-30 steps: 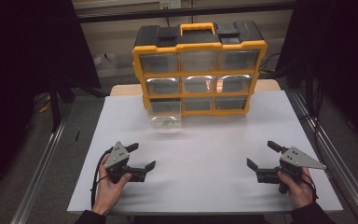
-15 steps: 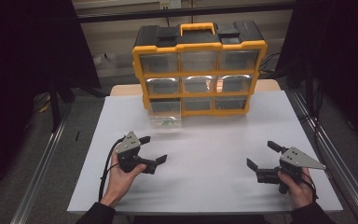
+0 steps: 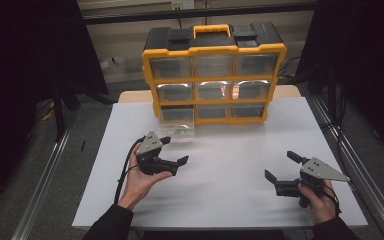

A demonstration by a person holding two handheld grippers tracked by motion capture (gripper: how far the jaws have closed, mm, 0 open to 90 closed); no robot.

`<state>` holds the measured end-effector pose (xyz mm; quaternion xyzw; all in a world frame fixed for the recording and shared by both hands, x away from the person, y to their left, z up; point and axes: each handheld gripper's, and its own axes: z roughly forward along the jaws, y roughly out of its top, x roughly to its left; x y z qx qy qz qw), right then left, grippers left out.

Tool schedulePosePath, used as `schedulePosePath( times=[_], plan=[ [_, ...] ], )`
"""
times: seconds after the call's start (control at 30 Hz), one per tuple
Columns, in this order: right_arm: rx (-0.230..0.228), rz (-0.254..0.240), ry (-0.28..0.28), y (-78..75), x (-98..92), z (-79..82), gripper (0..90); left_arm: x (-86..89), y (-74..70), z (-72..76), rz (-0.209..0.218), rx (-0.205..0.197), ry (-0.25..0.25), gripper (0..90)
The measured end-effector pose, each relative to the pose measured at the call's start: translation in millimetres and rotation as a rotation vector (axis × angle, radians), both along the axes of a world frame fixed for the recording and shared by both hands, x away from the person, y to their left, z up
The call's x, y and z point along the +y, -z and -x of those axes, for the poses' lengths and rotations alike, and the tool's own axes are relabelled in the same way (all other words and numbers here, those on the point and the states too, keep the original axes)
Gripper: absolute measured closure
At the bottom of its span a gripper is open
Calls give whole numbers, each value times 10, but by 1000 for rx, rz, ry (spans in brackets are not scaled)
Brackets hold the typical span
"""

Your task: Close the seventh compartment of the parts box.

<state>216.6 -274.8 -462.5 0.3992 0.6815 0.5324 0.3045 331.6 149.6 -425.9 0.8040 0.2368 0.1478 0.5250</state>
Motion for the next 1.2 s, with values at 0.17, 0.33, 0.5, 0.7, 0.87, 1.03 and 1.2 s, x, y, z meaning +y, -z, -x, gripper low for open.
schedulePosePath(
  times=[0.17, 0.33, 0.5, 0.7, 0.87, 1.03, 1.2],
  plan=[
    [0, 3, -5, 2, 0, -4, 4, -14, 54, -119, -19, 6, -13, 182],
    [1, 5, -2, 2, -1, -2, 4, 8, 116, -158, -41, 32, -20, 266],
    [3, 1, -9, 1, 5, 4, 4, 28, 123, -165, -48, 34, 1, 409],
    [5, 1, -13, 1, 4, 3, 4, 51, 136, -186, -28, 42, 20, 596],
    [2, 1, -11, 2, 5, 3, 4, 71, 147, -200, -27, 49, 14, 716],
    [5, 2, -11, 1, 3, 5, 4, 84, 176, -245, -13, 55, 9, 807],
    [0, 8, -9, 4, 0, 0, 4, 71, 218, -288, -21, 58, 19, 900]
  ],
)
